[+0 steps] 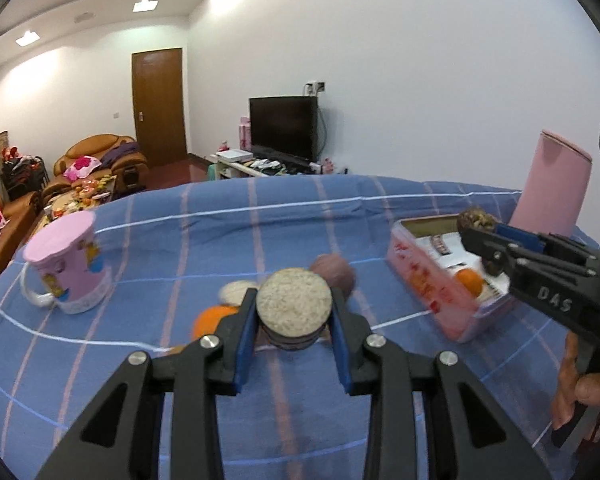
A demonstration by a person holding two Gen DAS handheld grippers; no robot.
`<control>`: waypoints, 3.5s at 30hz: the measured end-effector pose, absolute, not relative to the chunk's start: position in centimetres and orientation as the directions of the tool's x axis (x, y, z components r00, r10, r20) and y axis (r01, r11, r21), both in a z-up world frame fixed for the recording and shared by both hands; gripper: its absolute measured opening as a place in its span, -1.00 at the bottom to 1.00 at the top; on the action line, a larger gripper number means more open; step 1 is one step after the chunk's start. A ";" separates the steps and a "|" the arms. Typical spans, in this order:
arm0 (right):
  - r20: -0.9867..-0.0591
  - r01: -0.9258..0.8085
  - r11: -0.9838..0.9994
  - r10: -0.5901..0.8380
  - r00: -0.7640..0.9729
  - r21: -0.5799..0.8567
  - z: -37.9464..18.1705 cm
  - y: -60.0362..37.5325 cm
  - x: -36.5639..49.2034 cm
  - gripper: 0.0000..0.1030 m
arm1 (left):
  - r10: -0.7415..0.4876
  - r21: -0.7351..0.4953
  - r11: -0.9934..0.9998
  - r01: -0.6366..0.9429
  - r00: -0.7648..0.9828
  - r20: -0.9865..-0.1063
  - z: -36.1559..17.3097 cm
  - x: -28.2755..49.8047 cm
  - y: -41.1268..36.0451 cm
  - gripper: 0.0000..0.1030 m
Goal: Organize fruits
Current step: 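Lower the mangosteen into the tin box with the right tool while the left tool releases the taro slice there, then withdraw both open tools from the tin box toward the remaining fruits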
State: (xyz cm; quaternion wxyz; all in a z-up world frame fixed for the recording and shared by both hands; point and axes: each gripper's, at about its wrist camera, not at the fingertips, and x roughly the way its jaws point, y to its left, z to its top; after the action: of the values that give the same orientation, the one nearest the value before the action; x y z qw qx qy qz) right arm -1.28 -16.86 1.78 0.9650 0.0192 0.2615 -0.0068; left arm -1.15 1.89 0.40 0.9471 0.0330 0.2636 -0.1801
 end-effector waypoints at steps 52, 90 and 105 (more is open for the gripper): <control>-0.439 0.213 0.976 -0.213 0.873 -0.049 1.6 -28.7 -1.1 0.57 | -0.180 0.059 0.972 0.226 0.887 -0.426 2.1 0.3 -11.1 1.00; -0.446 0.280 0.958 -0.220 0.868 0.071 1.2 -22.1 -4.2 0.57 | -0.107 0.128 0.977 0.173 0.906 -0.410 1.2 -2.2 -3.4 1.00; -0.483 0.224 0.970 -0.153 0.862 0.093 0.8 -17.1 -2.9 0.57 | -0.053 0.112 0.988 0.111 0.901 -0.430 0.9 -0.3 3.0 1.00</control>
State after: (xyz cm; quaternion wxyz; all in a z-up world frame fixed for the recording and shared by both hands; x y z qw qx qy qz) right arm -2.86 -17.14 0.83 0.9622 0.0730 0.2433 -0.0981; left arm -0.25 2.99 0.85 0.9727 0.0669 0.2180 -0.0420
